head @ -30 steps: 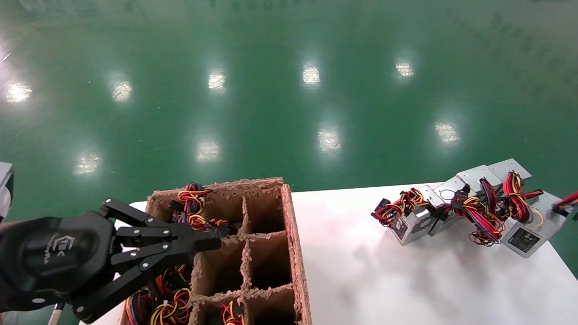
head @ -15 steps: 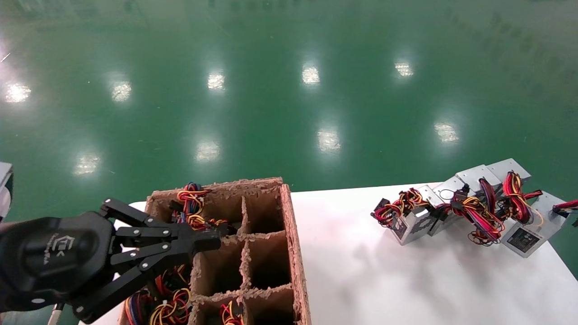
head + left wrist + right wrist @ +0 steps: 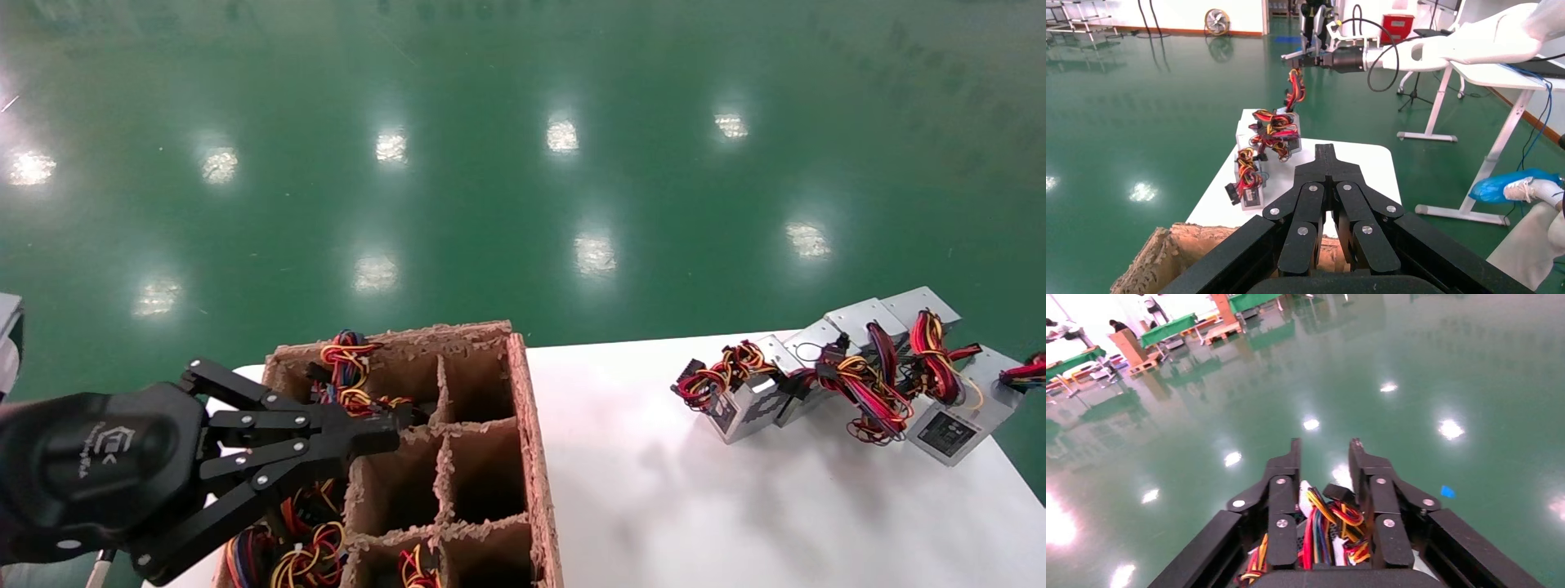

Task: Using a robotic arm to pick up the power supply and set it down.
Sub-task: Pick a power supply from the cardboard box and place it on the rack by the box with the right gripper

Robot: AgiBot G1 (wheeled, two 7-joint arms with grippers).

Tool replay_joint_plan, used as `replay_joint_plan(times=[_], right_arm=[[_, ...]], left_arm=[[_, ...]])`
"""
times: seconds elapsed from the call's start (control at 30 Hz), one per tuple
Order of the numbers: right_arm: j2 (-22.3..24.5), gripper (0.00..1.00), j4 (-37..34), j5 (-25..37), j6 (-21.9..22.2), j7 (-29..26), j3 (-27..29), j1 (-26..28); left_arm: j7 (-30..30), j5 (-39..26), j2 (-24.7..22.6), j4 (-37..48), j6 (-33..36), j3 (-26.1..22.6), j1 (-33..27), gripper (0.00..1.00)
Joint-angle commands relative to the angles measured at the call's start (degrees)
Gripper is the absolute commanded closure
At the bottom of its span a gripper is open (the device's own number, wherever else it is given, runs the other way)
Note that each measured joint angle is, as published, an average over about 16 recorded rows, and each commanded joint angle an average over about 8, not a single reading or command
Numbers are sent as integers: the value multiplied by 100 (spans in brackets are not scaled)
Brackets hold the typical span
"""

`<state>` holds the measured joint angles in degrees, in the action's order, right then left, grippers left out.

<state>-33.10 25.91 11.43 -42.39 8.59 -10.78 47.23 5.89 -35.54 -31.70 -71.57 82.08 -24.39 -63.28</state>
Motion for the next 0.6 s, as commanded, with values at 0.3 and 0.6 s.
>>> replay_joint_plan(times=[0.3,0.6], right_arm=[[71,0,297,-103,4,-42,81,-156],[197,0,708,-320,-53,135,335,-420]], left_arm=[[0,0,0,0,0,0,0,100],[0,0,0,0,0,0,0,100]])
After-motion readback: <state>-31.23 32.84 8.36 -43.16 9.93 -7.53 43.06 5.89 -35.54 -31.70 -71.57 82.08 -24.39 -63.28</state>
